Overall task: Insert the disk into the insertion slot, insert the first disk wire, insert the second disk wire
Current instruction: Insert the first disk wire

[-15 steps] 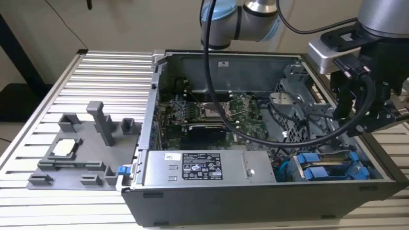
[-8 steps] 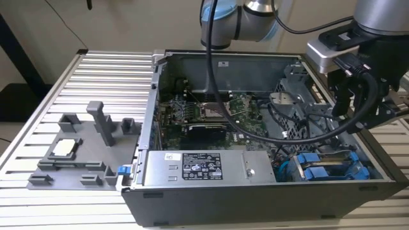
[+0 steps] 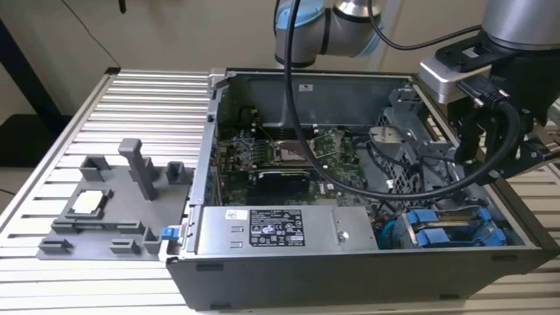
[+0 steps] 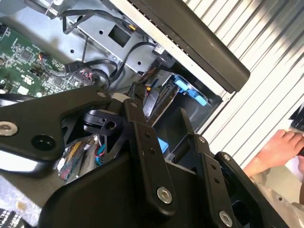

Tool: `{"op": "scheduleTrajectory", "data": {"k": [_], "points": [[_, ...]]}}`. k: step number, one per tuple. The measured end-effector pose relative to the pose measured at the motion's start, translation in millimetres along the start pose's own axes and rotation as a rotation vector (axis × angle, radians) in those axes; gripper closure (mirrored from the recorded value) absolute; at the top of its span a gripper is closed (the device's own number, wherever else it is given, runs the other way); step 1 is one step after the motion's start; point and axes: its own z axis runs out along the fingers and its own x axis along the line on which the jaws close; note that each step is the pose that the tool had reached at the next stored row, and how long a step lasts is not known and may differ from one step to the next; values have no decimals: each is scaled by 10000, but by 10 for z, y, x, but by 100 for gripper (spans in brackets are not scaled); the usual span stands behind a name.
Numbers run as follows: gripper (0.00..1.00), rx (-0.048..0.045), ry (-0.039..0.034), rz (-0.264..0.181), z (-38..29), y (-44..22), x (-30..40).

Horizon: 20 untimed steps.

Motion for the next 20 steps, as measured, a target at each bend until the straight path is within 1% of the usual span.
{"op": "scheduleTrajectory", "data": {"k": [3,5,7,8,10,14,17,19,20], "points": [[53,0,3,-2,1,0,0],[55,0,4,-2,1,0,0],[68,0,5,-2,2,1,0],[68,-1,5,-2,2,1,0],[81,-1,6,-2,2,1,0],[81,-1,9,-3,3,1,0],[81,-9,41,-13,7,2,0],[81,-50,58,-20,12,3,0],[81,-95,73,-26,14,2,0]]}}
